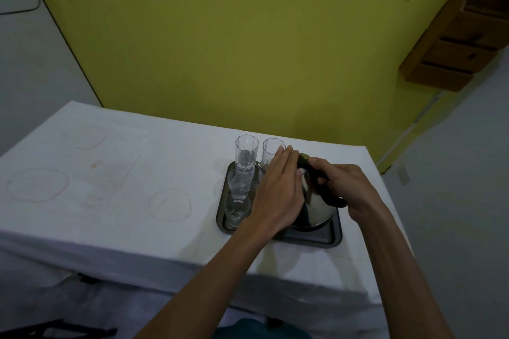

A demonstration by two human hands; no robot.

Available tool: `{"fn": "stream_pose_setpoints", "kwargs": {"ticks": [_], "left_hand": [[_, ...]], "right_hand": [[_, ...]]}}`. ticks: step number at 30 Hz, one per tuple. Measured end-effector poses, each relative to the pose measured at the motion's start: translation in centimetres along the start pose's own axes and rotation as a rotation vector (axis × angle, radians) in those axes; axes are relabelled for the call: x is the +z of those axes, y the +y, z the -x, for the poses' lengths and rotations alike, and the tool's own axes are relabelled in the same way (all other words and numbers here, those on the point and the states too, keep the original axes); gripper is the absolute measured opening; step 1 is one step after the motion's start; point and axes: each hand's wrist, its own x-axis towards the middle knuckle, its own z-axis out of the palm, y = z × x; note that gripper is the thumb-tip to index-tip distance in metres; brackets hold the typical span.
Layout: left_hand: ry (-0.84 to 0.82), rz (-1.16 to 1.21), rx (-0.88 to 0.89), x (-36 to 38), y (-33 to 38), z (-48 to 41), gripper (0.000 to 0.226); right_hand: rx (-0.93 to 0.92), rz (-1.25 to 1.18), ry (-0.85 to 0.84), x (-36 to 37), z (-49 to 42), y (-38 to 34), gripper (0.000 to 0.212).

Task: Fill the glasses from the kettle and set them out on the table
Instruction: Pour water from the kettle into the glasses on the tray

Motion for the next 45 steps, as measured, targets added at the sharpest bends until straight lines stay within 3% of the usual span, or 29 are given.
{"fn": "stream_pose_setpoints", "kwargs": {"ticks": [28,45], "left_hand": [[0.01,0.006,0.005,0.0,-0.2,-0.1,0.048],[0.057,0.05,0.119,-2.5,3.0,2.0,0.049]], "right_hand": [[0.003,-0.029,0.019,0.2,0.2,-0.3,0.039],[0.037,-0.289,0.077,0.2,4.8,1.2,0.026]]}}
